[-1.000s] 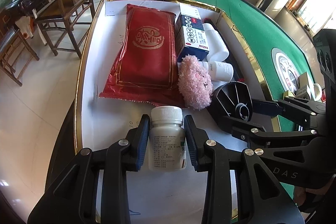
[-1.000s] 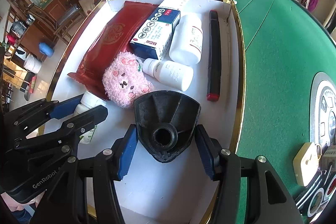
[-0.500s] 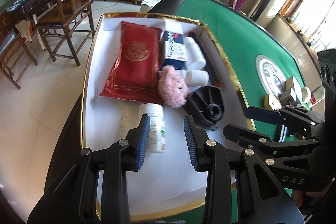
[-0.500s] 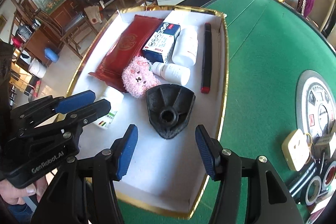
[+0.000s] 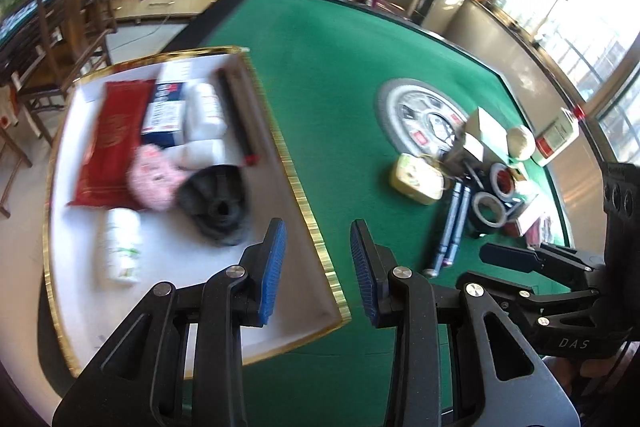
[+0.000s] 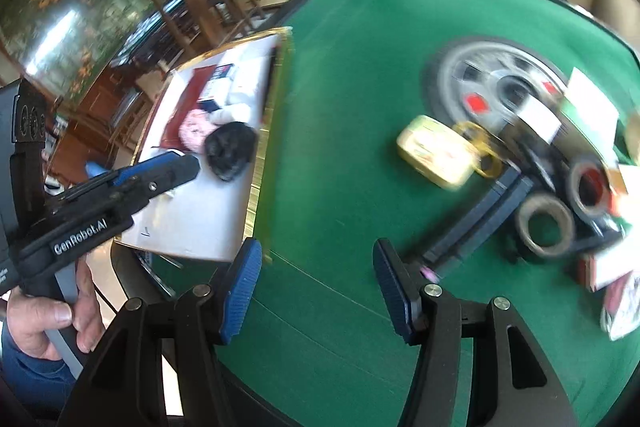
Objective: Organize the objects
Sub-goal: 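Grasp the yellow cartoon card toy with the left tool while the right tool moves toward the clear fairy pouch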
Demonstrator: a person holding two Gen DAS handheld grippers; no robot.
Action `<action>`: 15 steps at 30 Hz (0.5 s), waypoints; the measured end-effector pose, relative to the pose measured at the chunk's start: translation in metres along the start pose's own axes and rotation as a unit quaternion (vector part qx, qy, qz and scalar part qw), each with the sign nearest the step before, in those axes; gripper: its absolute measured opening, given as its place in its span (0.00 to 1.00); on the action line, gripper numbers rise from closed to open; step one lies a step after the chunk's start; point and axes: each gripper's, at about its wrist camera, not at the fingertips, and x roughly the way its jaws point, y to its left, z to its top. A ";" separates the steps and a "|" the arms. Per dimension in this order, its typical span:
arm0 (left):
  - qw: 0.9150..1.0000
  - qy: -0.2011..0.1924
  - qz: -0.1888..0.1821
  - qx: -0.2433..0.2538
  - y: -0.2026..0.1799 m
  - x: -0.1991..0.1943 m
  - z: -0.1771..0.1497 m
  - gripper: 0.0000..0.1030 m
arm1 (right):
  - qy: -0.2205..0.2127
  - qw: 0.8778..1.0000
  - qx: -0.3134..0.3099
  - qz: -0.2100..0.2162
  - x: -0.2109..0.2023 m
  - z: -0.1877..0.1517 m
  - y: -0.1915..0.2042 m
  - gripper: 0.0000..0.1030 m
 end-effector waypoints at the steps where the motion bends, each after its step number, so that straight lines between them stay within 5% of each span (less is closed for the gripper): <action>1: 1.000 0.003 -0.005 0.008 -0.011 0.005 0.003 0.32 | -0.002 1.000 0.014 -0.005 -0.007 -0.006 -0.014 0.57; 9: 0.994 0.034 -0.015 0.105 -0.096 0.093 0.052 0.31 | -0.012 0.994 0.102 -0.042 -0.060 -0.050 -0.110 0.57; 15: 0.992 0.067 -0.027 0.104 -0.113 0.157 0.082 0.31 | -0.030 0.987 0.142 -0.074 -0.097 -0.079 -0.161 0.57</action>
